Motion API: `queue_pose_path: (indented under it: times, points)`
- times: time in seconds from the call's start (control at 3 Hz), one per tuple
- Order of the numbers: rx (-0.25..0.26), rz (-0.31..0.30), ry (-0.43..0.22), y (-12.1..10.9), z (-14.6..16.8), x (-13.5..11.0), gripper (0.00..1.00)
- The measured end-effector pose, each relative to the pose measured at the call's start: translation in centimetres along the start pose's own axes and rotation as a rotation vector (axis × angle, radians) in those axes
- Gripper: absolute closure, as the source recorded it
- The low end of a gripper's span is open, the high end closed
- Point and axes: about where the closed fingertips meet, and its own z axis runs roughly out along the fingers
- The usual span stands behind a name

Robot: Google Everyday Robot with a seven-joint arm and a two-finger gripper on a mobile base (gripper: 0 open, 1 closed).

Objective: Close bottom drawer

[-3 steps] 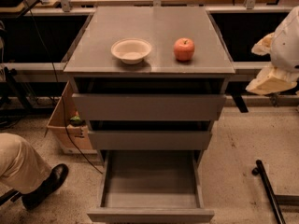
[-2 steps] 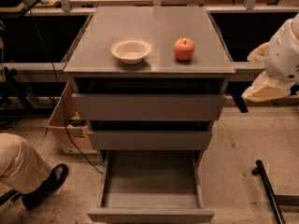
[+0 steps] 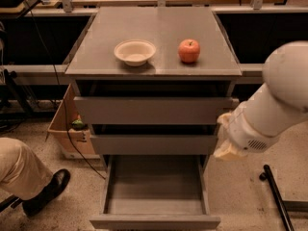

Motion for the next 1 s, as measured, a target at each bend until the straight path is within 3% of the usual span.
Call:
queue_pose_path:
  times: [0.33, 1.0]
  points:
    - [-0.086, 0.007, -0.006, 2.19, 6.60, 0.08, 0.00]
    - [-0.056, 0.036, -0.006, 1.62, 7.60, 0.76, 0.00]
